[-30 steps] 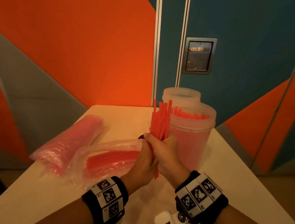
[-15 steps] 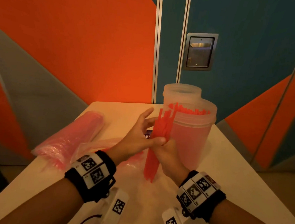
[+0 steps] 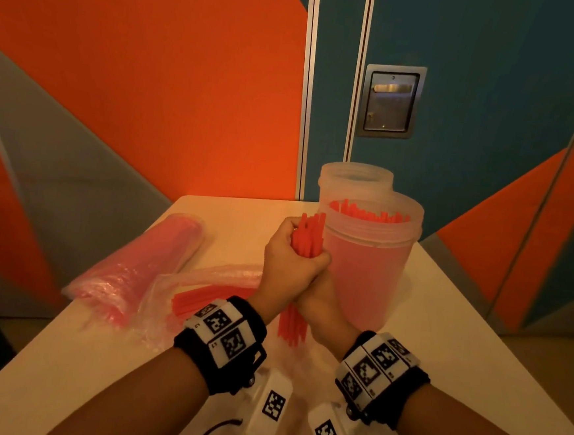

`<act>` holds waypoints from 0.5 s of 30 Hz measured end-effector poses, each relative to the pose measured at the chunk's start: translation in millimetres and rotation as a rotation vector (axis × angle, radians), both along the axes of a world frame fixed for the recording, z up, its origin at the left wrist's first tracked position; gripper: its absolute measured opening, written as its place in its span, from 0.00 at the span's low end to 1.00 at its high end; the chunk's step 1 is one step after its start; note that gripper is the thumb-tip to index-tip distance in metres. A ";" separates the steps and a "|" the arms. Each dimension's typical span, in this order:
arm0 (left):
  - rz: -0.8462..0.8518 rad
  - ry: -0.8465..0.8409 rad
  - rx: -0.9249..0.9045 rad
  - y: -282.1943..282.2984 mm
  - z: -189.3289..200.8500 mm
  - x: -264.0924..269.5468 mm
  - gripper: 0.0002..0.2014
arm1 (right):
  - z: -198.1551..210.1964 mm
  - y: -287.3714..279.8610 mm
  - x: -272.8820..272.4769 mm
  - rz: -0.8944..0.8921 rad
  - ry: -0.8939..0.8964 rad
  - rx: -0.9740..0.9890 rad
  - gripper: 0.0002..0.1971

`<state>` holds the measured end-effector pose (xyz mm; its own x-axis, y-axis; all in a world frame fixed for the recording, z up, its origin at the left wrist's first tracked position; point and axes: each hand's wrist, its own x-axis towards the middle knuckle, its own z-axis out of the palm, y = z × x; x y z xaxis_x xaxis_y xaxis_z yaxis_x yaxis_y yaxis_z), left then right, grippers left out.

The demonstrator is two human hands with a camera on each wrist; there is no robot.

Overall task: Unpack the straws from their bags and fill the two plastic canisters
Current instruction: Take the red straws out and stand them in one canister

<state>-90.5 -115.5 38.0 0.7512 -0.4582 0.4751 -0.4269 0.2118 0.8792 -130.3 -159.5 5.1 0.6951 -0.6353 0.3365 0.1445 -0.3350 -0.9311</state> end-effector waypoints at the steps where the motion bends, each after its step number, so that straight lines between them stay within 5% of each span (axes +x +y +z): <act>1: -0.003 -0.006 0.010 0.4 0.2 -0.5 0.19 | 0.1 0.0 0.3 0.008 -0.025 0.048 0.12; 7: -0.013 0.135 0.072 5.7 -23.4 -8.3 0.18 | -33.8 5.0 -14.4 0.146 0.163 -0.011 0.10; 12: 0.080 -0.133 -0.096 5.9 -21.5 -14.6 0.43 | -29.5 7.2 -21.7 0.245 0.097 0.203 0.12; 15: 0.213 -0.369 -0.106 4.2 -25.1 -14.8 0.43 | -29.0 8.1 -24.4 0.282 0.120 0.224 0.13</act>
